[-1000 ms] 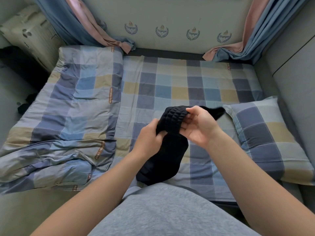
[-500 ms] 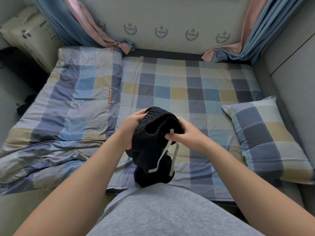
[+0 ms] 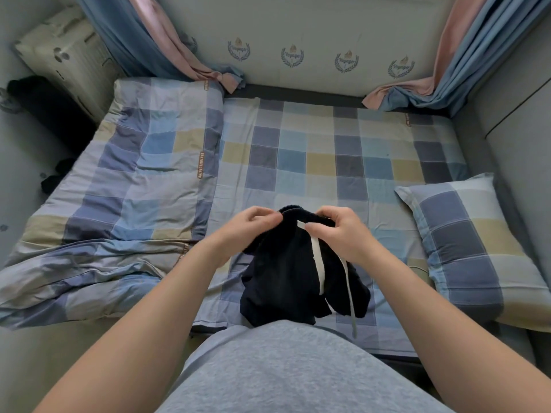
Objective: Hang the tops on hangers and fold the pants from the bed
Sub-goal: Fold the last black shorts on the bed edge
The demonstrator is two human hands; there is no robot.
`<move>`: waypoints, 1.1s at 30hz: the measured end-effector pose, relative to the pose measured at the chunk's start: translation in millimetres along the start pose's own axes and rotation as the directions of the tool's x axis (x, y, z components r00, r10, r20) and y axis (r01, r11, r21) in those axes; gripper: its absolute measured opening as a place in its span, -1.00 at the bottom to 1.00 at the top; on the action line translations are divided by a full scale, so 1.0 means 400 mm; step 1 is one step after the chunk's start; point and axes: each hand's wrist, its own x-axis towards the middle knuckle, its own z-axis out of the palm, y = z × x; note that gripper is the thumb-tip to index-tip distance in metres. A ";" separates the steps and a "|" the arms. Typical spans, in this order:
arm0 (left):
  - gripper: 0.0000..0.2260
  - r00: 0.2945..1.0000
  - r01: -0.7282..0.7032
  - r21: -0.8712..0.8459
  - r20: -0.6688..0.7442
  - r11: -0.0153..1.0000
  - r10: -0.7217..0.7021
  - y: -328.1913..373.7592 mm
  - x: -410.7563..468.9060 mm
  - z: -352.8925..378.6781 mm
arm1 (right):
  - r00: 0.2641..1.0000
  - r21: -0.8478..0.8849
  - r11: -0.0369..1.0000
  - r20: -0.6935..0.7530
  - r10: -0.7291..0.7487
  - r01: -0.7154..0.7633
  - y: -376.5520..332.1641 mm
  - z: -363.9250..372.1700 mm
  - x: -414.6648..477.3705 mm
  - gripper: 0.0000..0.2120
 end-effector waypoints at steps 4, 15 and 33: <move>-0.74 1.000 0.013 0.055 0.020 0.998 -0.014 -0.051 0.015 0.030 | 0.999 0.175 0.983 -0.008 -0.047 0.047 -0.009 -0.005 -0.015 -0.84; -0.82 0.972 0.090 -0.331 -0.175 0.939 -0.155 -0.018 0.031 0.083 | 0.994 0.106 0.994 0.107 0.000 -0.012 0.055 -0.061 -0.040 -0.95; -0.74 0.921 0.060 0.331 -0.382 0.942 0.076 0.022 0.039 -0.019 | 0.969 -0.533 0.812 -0.181 0.165 -0.238 0.197 0.098 0.038 -0.73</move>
